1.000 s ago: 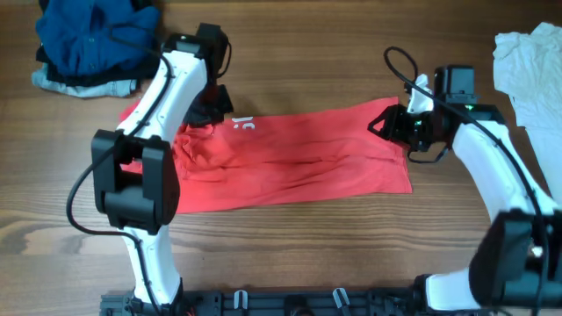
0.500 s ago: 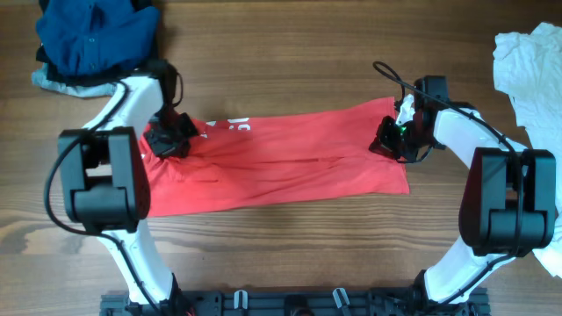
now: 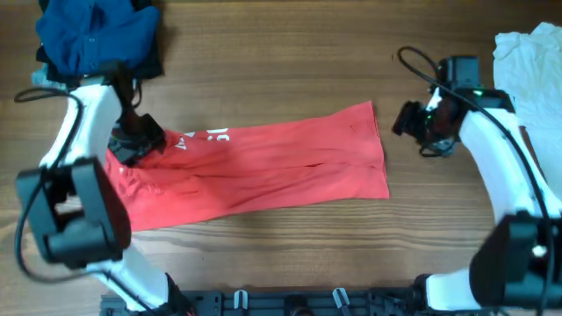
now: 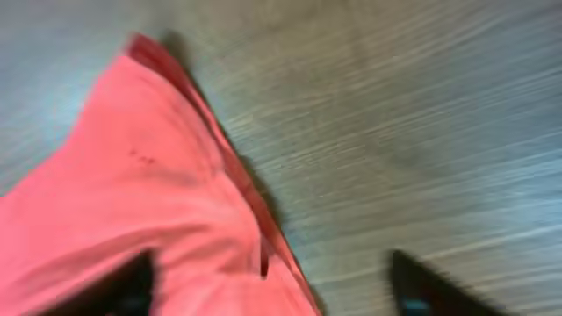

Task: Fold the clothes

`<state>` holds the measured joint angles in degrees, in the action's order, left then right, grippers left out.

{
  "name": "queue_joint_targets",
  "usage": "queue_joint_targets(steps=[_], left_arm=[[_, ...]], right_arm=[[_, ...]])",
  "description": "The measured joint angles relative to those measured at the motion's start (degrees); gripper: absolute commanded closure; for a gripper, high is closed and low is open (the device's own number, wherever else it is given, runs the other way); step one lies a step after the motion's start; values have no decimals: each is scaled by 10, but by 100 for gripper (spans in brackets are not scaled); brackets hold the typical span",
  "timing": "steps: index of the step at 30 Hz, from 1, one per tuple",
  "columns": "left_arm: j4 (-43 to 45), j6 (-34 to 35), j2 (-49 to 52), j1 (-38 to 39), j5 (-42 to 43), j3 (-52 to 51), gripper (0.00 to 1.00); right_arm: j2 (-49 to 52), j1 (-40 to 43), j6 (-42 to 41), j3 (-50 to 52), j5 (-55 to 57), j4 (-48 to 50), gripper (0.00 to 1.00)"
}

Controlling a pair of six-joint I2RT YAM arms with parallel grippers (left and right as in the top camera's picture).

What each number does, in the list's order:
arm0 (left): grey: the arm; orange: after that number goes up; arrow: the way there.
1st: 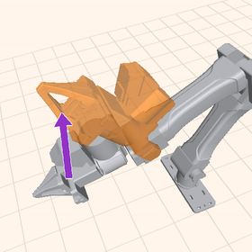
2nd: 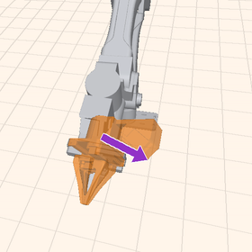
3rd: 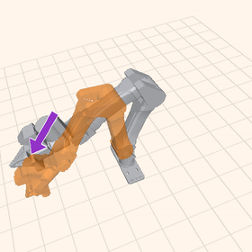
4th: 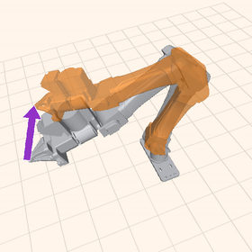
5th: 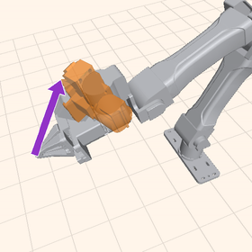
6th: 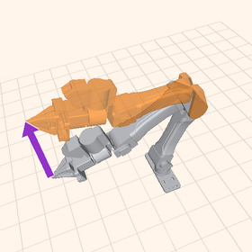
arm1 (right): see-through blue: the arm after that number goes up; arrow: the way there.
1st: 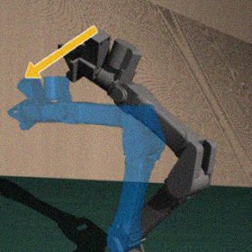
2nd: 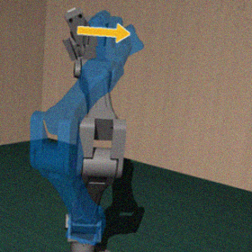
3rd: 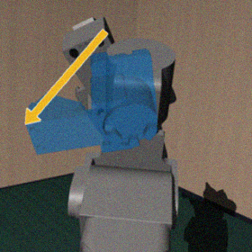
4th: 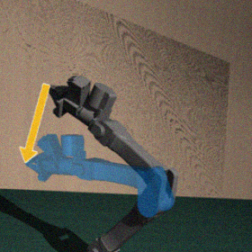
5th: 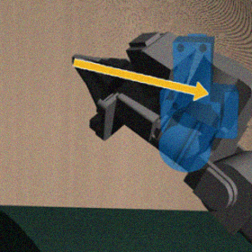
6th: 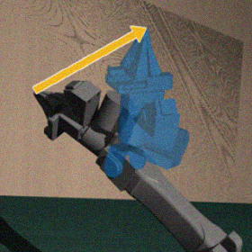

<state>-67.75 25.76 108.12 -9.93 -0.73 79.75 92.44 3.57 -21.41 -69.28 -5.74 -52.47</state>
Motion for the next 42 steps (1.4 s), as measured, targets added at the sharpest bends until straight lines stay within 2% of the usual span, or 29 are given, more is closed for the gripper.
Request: queue_joint_targets(steps=[2,6,10,13,18,19,20,21,25,29,31,36,40,42], left_arm=[[-6,2,-67,0,0,0,0],[-17,2,-123,0,17,0,0],[-22,2,-123,0,23,0,0],[-26,2,-123,0,23,0,0],[-26,2,-123,0,23,0,0],[-26,2,-123,0,23,0,0],[-26,2,-123,0,23,0,0],[-26,2,-123,0,23,0,0],[-27,2,-123,0,23,0,0],[-28,2,-123,0,23,0,0],[-27,2,-123,0,21,-2,0],[-16,2,-123,0,19,-30,0],[-10,2,-123,0,18,-31,0],[-5,2,-123,0,17,-32,0]], right_arm=[[-28,29,40,-2,-22,-8,0],[23,97,133,19,-160,20,0],[122,92,172,30,-227,23,0],[149,92,193,35,-251,26,0],[144,67,195,83,-300,113,1],[139,54,187,95,-310,135,5],[135,38,180,105,-318,155,14],[132,17,169,115,-325,176,36],[138,-44,126,140,-305,194,96],[144,-44,96,137,-272,174,96],[144,-35,88,119,-238,122,96],[119,1,58,38,-51,-36,96],[31,-13,51,14,-14,-46,96],[14,-59,47,11,-6,-43,96]])
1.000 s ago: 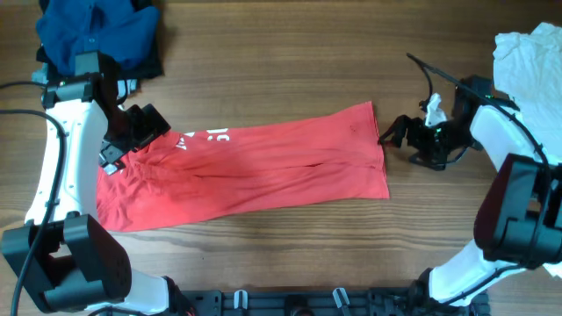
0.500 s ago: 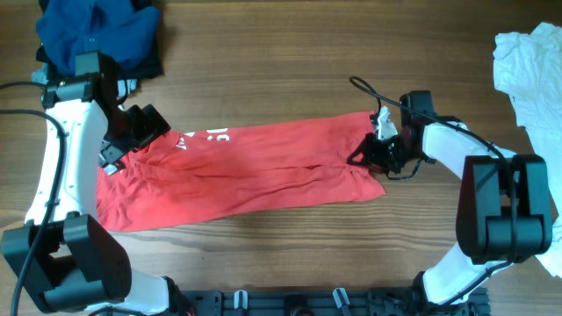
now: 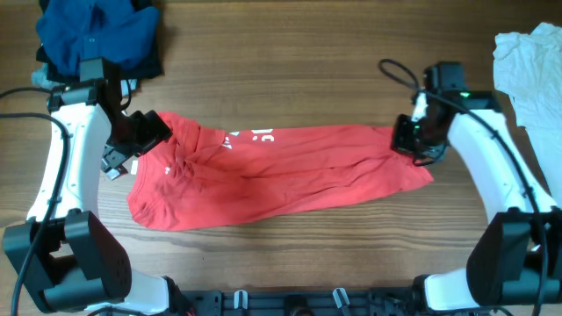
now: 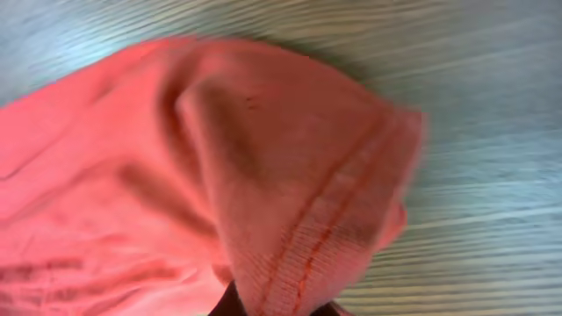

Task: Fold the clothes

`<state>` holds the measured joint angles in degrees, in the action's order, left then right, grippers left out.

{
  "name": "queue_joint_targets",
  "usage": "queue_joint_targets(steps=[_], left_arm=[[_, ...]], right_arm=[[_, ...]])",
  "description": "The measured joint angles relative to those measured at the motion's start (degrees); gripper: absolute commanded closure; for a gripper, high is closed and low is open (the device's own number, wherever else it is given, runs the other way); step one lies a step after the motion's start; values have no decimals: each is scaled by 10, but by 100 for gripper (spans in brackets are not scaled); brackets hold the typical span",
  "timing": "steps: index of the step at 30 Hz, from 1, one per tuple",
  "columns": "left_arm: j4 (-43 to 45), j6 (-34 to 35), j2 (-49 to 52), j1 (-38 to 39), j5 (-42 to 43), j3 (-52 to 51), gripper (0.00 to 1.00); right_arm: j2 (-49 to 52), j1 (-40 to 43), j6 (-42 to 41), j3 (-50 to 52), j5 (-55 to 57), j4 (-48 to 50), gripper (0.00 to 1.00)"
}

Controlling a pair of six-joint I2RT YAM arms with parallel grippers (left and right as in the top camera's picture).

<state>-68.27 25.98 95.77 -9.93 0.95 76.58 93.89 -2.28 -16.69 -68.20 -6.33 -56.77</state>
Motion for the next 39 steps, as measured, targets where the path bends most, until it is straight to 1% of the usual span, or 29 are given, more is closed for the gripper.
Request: queue_joint_targets(steps=[2,3,5,6,7,8,10,11,13,14,16,17,18,19,20,22,24,26,27,28,29,30,31,32,35,37,39], left_arm=[[3,0,0,0,0,0,0],[3,0,0,0,0,0,0],[3,0,0,0,0,0,0],[3,0,0,0,0,0,0],[3,0,0,0,0,0,0],[2,0,0,0,0,0,0],[-1,0,0,0,0,-1,0],[-2,0,0,0,0,-1,0],[-3,0,0,0,0,-1,0],[-3,0,0,0,0,-1,0],[-3,0,0,0,0,-2,0],[-3,0,0,0,0,-2,0],[-3,0,0,0,0,-2,0],[-3,0,0,0,0,-1,0],[-3,0,0,0,0,-1,0],[-3,0,0,0,0,-2,0],[-3,0,0,0,0,-2,0],[-3,0,0,0,0,-2,0],[-3,0,0,0,0,-2,0],[-3,0,0,0,0,-2,0],[-4,0,0,0,0,-2,0],[-4,0,0,0,0,-2,0],[-4,0,0,0,0,-2,0],[-4,0,0,0,0,-2,0],[-5,0,0,0,0,-2,0],[-5,0,0,0,0,-2,0],[-5,0,0,0,0,-2,0]], right_arm=[[0,-54,-17,3,7,13,96],[2,-94,-30,3,9,23,95],[16,-163,-55,3,14,38,62],[33,-200,-71,3,16,50,29],[45,-225,-80,3,16,56,22],[64,-257,-92,3,14,61,21],[78,-277,-104,3,14,63,19],[78,-275,-108,3,15,57,13],[77,-264,-110,-7,17,24,4],[72,-251,-115,-19,20,6,1],[39,-206,-114,-47,30,-18,0],[16,-174,-103,-56,30,-22,6],[-2,-139,-86,-63,23,-23,8],[-9,-101,-50,-65,2,-21,9],[-7,-74,-23,-65,-17,-15,9],[16,-30,36,-53,-63,7,9],[52,-6,81,-37,-111,14,9],[92,2,118,-27,-160,27,16],[110,2,134,-22,-183,32,23],[126,2,143,-18,-205,36,43],[135,2,152,-13,-223,39,57],[137,2,153,-10,-229,42,58],[138,2,155,-8,-238,43,62],[139,2,155,-6,-243,44,70],[139,2,151,-5,-252,50,83],[139,2,135,-5,-280,77,96],[139,2,119,-3,-334,111,96]])
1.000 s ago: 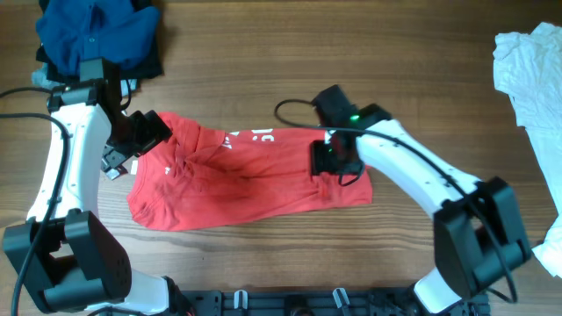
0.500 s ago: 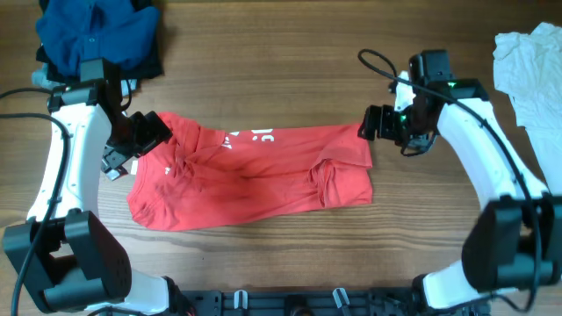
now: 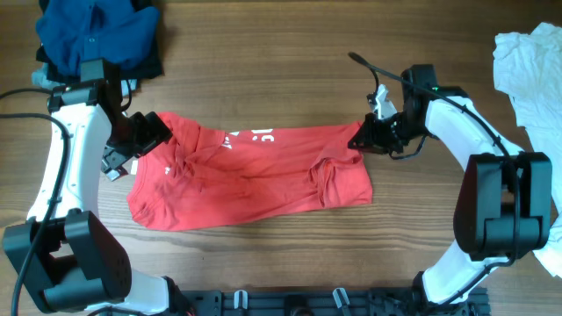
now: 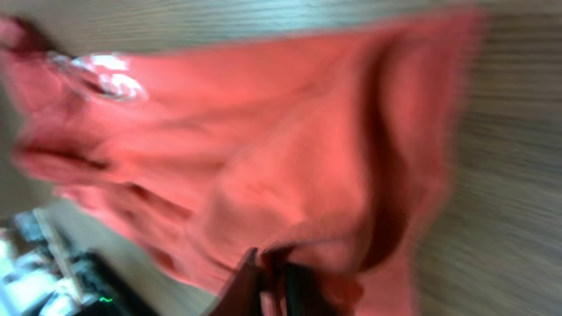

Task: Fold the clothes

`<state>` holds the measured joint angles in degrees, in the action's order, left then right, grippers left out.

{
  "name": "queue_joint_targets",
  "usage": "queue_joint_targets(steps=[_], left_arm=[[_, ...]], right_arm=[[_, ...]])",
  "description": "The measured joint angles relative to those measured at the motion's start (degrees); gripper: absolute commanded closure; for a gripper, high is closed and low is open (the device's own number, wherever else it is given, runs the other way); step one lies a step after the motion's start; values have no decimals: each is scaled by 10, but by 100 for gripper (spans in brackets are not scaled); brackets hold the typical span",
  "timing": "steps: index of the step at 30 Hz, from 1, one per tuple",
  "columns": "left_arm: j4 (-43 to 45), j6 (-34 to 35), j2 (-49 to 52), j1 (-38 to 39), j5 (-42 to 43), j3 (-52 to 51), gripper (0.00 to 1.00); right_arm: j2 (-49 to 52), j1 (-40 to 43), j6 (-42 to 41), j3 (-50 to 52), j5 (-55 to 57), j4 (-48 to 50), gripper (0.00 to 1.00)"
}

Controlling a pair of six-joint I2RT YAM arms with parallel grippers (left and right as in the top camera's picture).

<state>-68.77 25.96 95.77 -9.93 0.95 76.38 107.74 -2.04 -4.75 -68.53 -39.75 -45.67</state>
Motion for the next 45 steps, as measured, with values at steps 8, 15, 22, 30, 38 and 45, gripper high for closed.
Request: queue_joint_targets(steps=[8,15,22,30,38,45], left_arm=[[2,0,0,0,0,0,0],[-3,0,0,0,0,0,0],[-2,0,0,0,0,0,0],[0,0,0,0,0,0,0],[-5,0,0,0,0,0,0],[-6,0,0,0,0,0,0]], right_arm=[[0,-103,-103,1,-86,130,13],[-26,-95,-128,2,-95,144,7],[-139,-56,-101,10,-31,29,96],[-30,-74,-99,112,-74,193,96],[58,-74,-178,112,-139,389,96],[-92,-62,-117,84,-131,170,84]])
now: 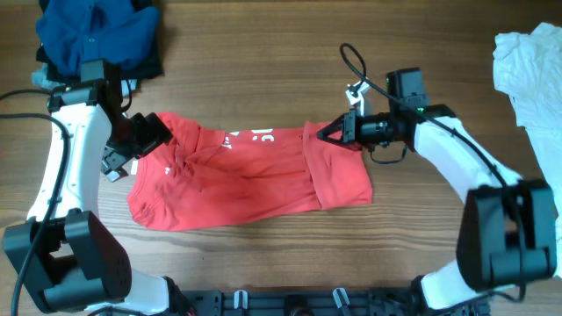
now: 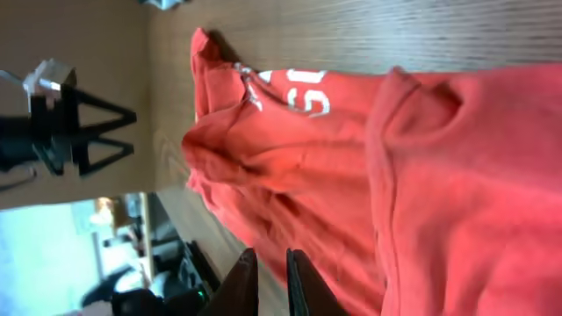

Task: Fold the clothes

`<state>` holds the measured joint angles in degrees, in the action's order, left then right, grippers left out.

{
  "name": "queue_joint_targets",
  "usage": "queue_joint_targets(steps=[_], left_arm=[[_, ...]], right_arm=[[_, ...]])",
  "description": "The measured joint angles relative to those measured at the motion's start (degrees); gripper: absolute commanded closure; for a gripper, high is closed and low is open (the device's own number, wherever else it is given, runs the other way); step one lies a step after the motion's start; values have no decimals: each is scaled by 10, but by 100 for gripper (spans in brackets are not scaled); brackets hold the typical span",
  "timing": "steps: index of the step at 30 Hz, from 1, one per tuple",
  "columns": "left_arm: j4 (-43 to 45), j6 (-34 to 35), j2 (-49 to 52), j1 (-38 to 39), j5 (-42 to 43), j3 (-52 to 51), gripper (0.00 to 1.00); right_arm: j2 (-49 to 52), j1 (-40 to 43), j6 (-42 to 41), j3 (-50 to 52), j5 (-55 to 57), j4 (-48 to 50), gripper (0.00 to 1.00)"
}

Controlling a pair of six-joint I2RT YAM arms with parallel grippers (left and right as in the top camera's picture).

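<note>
A red shirt [image 1: 246, 171] lies lengthwise across the middle of the table, with white lettering [image 1: 255, 134] near its far edge. Its right end is folded over to the left, and that flap [image 1: 338, 175] lies flat. My right gripper [image 1: 323, 136] points left at the flap's far edge. In the right wrist view its fingers [image 2: 244, 283] stand a narrow gap apart with nothing between them, above the red shirt [image 2: 457, 193]. My left gripper [image 1: 143, 133] sits shut on the shirt's far left corner.
A heap of blue clothes [image 1: 97, 35] lies at the far left corner. A white garment [image 1: 531, 70] lies at the far right edge. Bare wooden table [image 1: 263, 79] surrounds the shirt. A black rail [image 1: 290, 303] runs along the near edge.
My right gripper has let go of the shirt's right end and moved a little further left. The flap now lies flat with a straight fold line. The left arm has not moved.
At first the shirt lay slanted, with my left gripper at its left end and my right gripper open beside its right end. Then both held it stretched further right. Then the right end was carried leftward over the shirt, where it now lies released.
</note>
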<state>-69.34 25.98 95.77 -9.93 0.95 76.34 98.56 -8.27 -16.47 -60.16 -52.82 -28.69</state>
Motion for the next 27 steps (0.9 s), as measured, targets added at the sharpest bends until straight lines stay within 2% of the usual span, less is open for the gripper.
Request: queue_joint_targets(steps=[5,7,10,12,13,14,16,17,18,21,25,27], left_arm=[[0,0,0,0,0,0,0],[-1,0,0,0,0,0,0],[-5,0,0,0,0,0,0],[-6,0,0,0,0,0,0],[-6,0,0,0,0,0,0],[-6,0,0,0,0,0,0],[-6,0,0,0,0,0,0],[-6,0,0,0,0,0,0],[-5,0,0,0,0,0,0],[-5,0,0,0,0,0,0],[1,0,0,0,0,0,0],[3,0,0,0,0,0,0]], right_arm=[[43,-41,33,51,60,-17,85],[89,-47,22,86,67,-16,94],[104,-45,8,95,51,-16,93],[101,-45,6,95,54,-17,88],[91,-45,2,96,64,-27,82],[71,-44,0,96,79,-47,64],[-1,-33,-2,91,129,-107,15],[-59,-22,-2,77,179,-138,3],[-118,-7,-2,56,200,-156,1],[-181,35,1,39,275,-184,1],[-148,72,43,45,315,-180,1],[-85,72,73,46,307,-156,1]])
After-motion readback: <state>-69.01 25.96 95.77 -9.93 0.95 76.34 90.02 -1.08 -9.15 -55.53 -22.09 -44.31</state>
